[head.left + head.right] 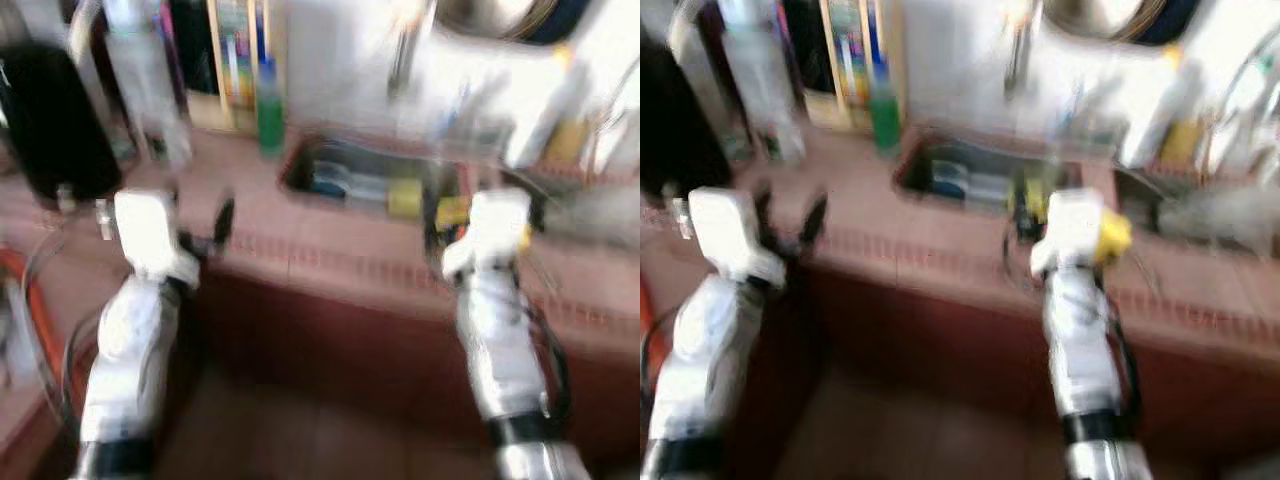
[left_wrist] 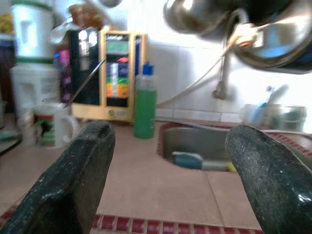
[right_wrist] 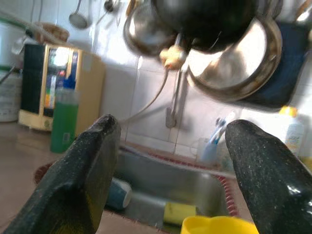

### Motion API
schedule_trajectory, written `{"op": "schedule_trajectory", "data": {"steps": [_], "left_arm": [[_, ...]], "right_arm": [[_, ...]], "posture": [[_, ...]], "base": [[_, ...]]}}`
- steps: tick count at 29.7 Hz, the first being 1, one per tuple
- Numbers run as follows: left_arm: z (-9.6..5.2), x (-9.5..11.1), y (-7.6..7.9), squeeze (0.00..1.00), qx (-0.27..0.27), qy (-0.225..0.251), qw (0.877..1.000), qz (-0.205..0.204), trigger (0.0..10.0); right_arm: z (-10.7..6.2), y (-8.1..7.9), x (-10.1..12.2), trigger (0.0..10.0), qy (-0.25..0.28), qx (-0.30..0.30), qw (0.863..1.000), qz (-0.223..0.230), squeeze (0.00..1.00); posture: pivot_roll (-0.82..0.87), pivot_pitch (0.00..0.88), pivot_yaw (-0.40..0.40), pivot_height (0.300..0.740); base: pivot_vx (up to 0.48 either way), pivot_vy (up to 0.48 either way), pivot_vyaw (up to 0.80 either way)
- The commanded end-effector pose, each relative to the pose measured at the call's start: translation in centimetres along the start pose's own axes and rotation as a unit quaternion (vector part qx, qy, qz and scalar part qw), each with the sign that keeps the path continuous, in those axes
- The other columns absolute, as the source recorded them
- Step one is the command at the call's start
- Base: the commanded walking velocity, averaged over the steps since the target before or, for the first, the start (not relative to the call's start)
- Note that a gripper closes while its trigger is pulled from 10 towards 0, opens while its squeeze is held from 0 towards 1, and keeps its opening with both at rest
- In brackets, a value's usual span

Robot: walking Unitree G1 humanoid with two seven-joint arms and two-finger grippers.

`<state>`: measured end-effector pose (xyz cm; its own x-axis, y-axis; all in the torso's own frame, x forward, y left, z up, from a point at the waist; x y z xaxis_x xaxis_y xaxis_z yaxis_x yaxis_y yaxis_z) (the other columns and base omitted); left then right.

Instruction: Kitchen organization

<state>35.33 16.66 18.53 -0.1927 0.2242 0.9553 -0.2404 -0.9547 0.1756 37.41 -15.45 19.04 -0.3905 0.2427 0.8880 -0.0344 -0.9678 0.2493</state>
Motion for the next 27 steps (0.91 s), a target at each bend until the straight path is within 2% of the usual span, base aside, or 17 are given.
{"op": "schedule_trajectory", "data": {"steps": [1,20,27], "left_arm": [[0.33,0.22,0.26,0.00,-0.010,-0.005,1.000,0.002,10.0],[0.19,0.36,0.72,0.00,-0.027,-0.009,1.000,0.000,10.0],[0.15,0.68,0.83,0.00,-0.037,-0.006,0.999,0.017,10.0]], "right_arm": [[0.35,0.10,0.59,10.0,0.008,-0.004,1.000,0.003,0.00],[0.40,0.05,0.65,10.0,0.007,0.000,1.000,0.001,0.00],[0.05,-0.03,0.37,10.0,0.001,0.003,1.000,-0.002,0.00]], "posture": [[-0.05,0.000,-0.033,0.740],[-0.05,0.006,-0.040,0.740],[-0.05,0.015,-0.035,0.740]], "base": [[0.000,0.000,0.00],[0.025,0.000,0.00],[0.000,0.000,0.00]]}}
Point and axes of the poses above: a point about 5 cm out from each wrist's last joint towards the gripper, its own z axis pointing out of the wrist towards the gripper, its own x axis along the axis of the wrist's last joint, y = z × x, the point moved 5 cm from there along z, pointing out of the wrist towards the gripper, and after that the axes turned 9 degrees about -z, right-handed, at the moved point
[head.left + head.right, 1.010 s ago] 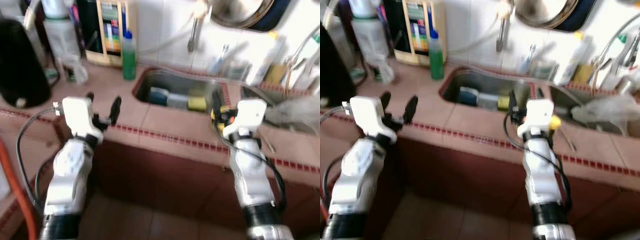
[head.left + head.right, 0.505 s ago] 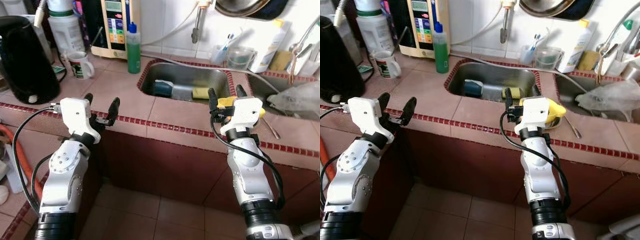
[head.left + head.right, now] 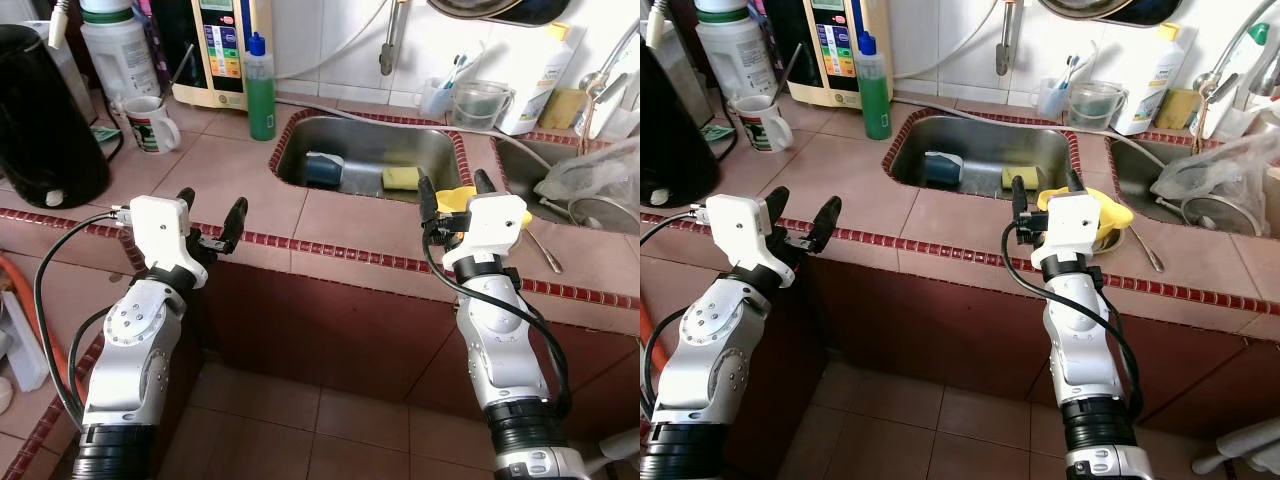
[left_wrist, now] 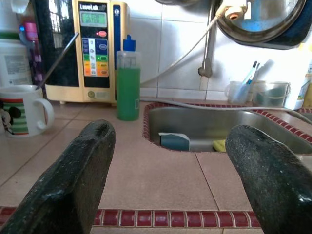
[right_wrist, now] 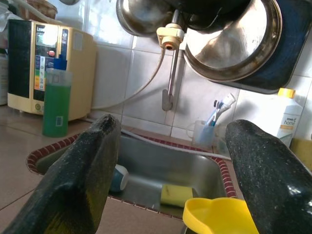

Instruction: Kitchen organization

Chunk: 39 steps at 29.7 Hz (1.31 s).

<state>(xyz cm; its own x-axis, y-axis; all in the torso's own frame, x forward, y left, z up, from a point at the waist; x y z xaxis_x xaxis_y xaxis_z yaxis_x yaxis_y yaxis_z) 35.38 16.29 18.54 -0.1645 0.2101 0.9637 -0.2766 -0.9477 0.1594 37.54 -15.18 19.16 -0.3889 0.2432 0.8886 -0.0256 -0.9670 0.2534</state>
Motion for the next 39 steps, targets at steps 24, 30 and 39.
{"op": "schedule_trajectory", "data": {"steps": [24,30,39], "left_arm": [[0.2,0.3,1.8,0.00,-0.061,-0.005,0.998,0.030,10.0],[0.1,0.3,1.9,0.00,-0.065,-0.005,0.997,0.029,10.0],[0.2,0.3,2.3,0.00,-0.063,-0.005,0.998,0.014,10.0]], "right_arm": [[-0.6,0.3,0.1,10.0,-0.004,-0.006,1.000,-0.006,0.00],[-0.6,0.3,0.2,10.0,-0.003,-0.006,1.000,-0.006,0.00],[-0.6,0.3,0.2,10.0,-0.003,-0.004,1.000,-0.008,0.00]], "posture": [[-0.06,0.024,-0.019,0.740],[-0.06,0.025,-0.019,0.740],[-0.07,0.029,-0.020,0.740]], "base": [[0.107,0.000,0.00],[0.429,0.000,0.00],[0.237,0.000,0.00]]}}
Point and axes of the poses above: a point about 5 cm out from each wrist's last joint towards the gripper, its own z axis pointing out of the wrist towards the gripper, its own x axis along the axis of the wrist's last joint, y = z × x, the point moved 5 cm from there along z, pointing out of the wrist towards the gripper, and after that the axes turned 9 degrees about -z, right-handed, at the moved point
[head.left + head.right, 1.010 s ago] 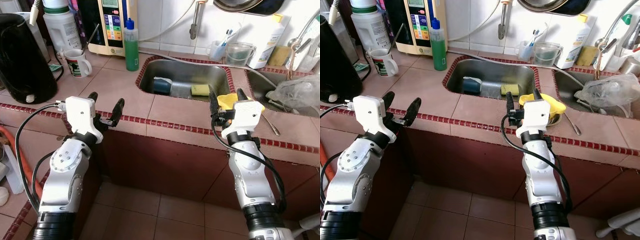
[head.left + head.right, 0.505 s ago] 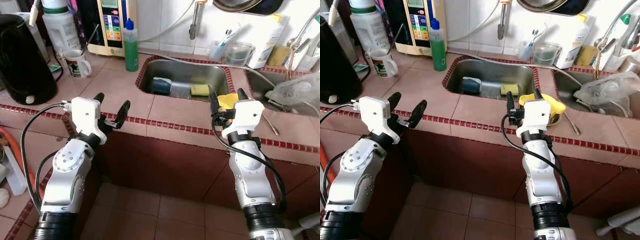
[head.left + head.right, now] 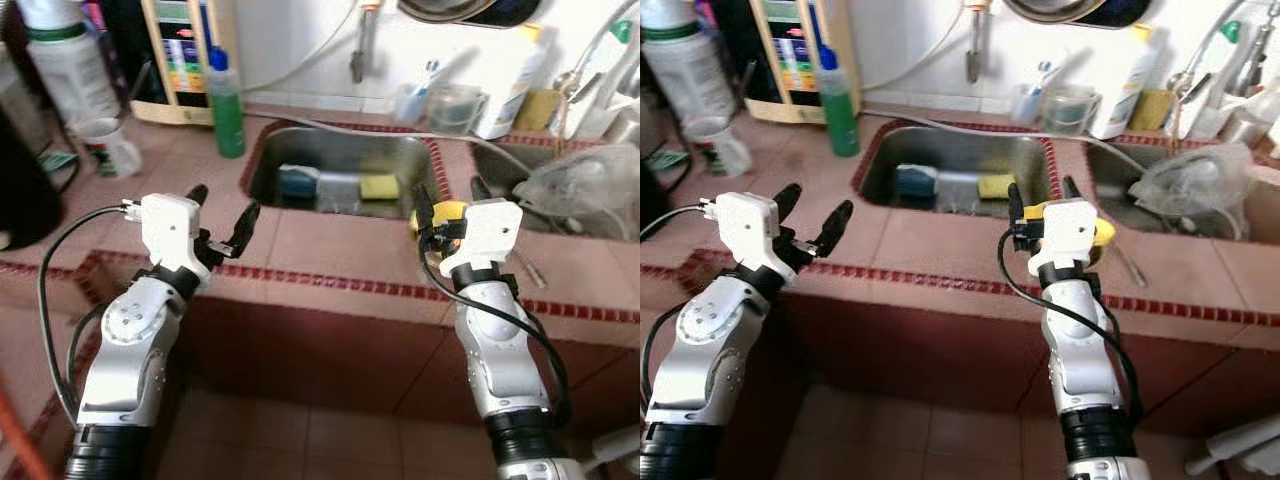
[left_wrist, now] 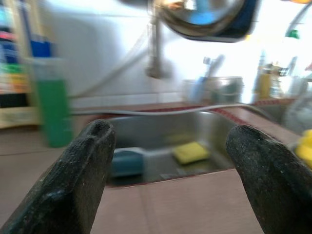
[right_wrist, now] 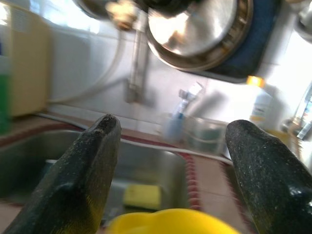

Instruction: Kitchen organization

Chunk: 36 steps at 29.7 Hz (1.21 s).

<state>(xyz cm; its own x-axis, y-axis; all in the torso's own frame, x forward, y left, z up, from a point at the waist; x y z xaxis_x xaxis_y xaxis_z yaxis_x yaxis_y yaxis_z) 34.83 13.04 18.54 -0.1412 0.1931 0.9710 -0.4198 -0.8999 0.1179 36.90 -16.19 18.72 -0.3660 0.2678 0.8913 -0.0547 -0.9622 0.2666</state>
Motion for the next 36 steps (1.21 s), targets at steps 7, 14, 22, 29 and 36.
{"op": "schedule_trajectory", "data": {"steps": [7,14,22,29,36], "left_arm": [[-0.3,1.1,-0.8,0.00,0.010,0.017,1.000,0.012,10.0],[-0.6,0.8,-0.1,0.00,-0.015,0.008,0.999,0.036,10.0],[-0.9,0.7,1.4,0.00,-0.057,0.005,0.997,0.044,10.0],[-0.7,0.6,1.7,0.00,-0.062,0.003,0.997,0.037,10.0],[-0.6,0.5,1.8,0.00,-0.065,0.002,0.997,0.037,10.0]], "right_arm": [[0.1,-0.6,0.6,10.0,0.008,0.007,1.000,0.004,0.00],[-0.3,-0.9,-0.1,10.0,-0.009,0.012,1.000,0.008,0.00],[-0.5,-1.1,-0.7,10.0,-0.020,0.019,1.000,0.002,0.00],[-0.3,-1.3,-0.5,10.0,-0.017,0.021,1.000,0.003,0.00],[-0.2,-1.4,-0.4,10.0,-0.016,0.023,1.000,0.002,0.00]], "posture": [[-0.07,0.028,-0.017,0.740],[-0.07,0.027,-0.015,0.740],[-0.07,0.020,-0.017,0.740],[-0.07,0.005,-0.019,0.740],[-0.07,0.000,-0.020,0.740]], "base": [[0.000,0.000,0.00],[0.000,0.000,0.00],[0.000,-0.051,0.00],[0.000,-0.453,0.00],[0.000,-0.472,0.00]]}}
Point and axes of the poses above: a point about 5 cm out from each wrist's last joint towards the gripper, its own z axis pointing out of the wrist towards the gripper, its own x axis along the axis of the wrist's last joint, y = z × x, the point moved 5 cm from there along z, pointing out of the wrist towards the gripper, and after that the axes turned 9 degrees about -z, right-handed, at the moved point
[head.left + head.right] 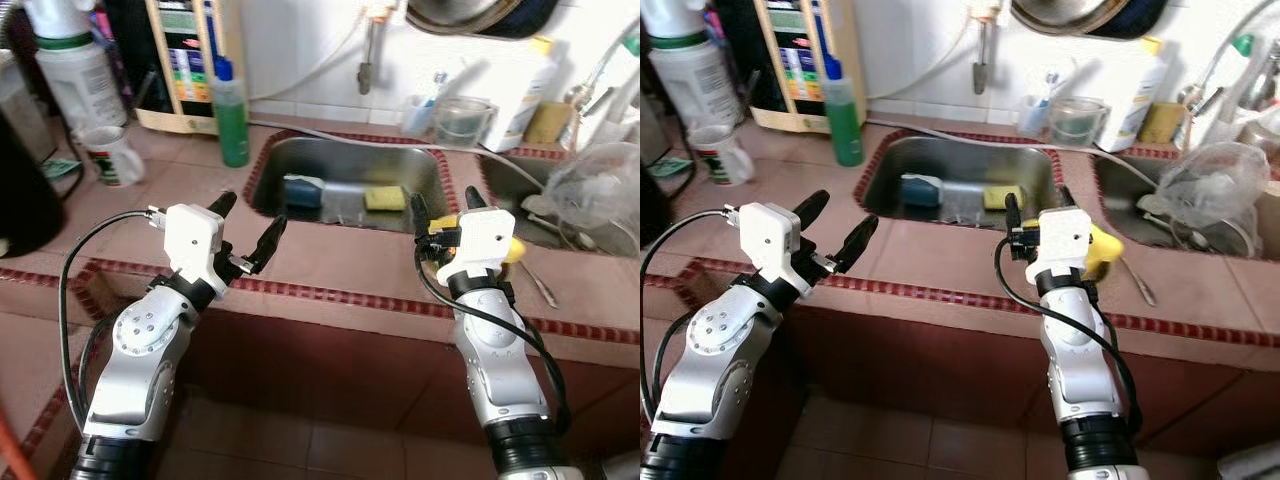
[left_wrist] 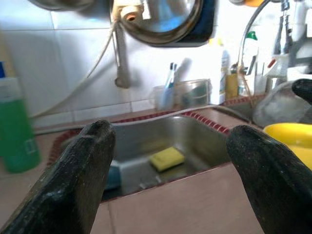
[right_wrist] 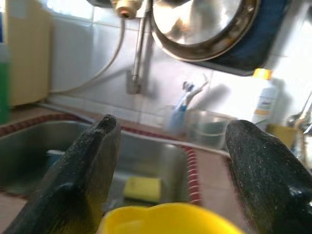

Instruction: Kitchen organization

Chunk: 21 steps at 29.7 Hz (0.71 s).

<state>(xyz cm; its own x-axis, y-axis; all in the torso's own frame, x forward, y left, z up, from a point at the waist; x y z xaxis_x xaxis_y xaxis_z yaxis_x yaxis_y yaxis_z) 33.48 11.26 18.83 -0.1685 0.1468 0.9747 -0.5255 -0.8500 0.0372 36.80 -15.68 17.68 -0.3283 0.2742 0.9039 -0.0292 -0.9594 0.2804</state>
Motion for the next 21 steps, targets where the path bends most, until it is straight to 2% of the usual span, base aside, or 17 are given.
{"op": "schedule_trajectory", "data": {"steps": [1,8,11,16,18,19,20,21], "left_arm": [[-0.2,0.4,-0.4,0.00,0.000,0.000,1.000,0.009,10.0],[-0.1,0.3,-0.2,0.00,-0.007,-0.002,1.000,0.008,10.0],[0.0,0.1,-0.1,0.00,-0.004,-0.006,1.000,0.018,10.0],[0.1,-0.3,0.0,0.00,-0.011,-0.016,1.000,0.006,10.0],[0.2,-0.4,0.3,0.00,-0.019,-0.020,1.000,0.006,10.0],[0.3,-0.4,0.5,0.00,-0.026,-0.020,0.999,0.009,10.0],[0.3,-0.5,0.6,0.00,-0.033,-0.023,0.999,0.012,10.0],[0.3,-0.6,0.8,0.00,-0.039,-0.026,0.999,0.013,10.0]], "right_arm": [[0.2,-0.6,0.3,10.0,0.004,0.009,1.000,0.003,0.00],[0.1,-0.6,0.3,10.0,0.004,0.010,1.000,0.002,0.00],[0.0,-0.6,0.3,10.0,0.003,0.011,1.000,0.002,0.00],[-0.1,-0.7,0.0,10.0,-0.006,0.016,1.000,0.010,0.00],[-0.2,-0.8,-0.2,10.0,-0.014,0.016,0.999,0.029,0.00],[-0.2,-0.9,-0.2,10.0,-0.016,0.020,0.999,0.037,0.62],[-0.3,-1.0,-0.3,10.0,-0.018,0.026,0.998,0.045,1.00],[-0.4,-1.1,-0.2,10.0,-0.017,0.030,0.998,0.045,1.00]], "posture": [[-0.07,0.000,-0.020,0.740],[-0.08,0.000,-0.018,0.740],[-0.08,0.000,-0.018,0.740],[-0.08,0.004,-0.022,0.740],[-0.08,0.010,-0.026,0.740],[-0.08,0.012,-0.027,0.740],[-0.08,0.015,-0.026,0.740],[-0.08,0.016,-0.025,0.740]], "base": [[0.000,-0.472,0.00],[0.000,-0.467,0.00],[0.000,0.000,0.00],[0.000,0.000,0.00],[0.000,0.000,0.00],[0.000,0.000,0.00],[0.000,0.000,0.00],[0.000,0.000,0.00]]}}
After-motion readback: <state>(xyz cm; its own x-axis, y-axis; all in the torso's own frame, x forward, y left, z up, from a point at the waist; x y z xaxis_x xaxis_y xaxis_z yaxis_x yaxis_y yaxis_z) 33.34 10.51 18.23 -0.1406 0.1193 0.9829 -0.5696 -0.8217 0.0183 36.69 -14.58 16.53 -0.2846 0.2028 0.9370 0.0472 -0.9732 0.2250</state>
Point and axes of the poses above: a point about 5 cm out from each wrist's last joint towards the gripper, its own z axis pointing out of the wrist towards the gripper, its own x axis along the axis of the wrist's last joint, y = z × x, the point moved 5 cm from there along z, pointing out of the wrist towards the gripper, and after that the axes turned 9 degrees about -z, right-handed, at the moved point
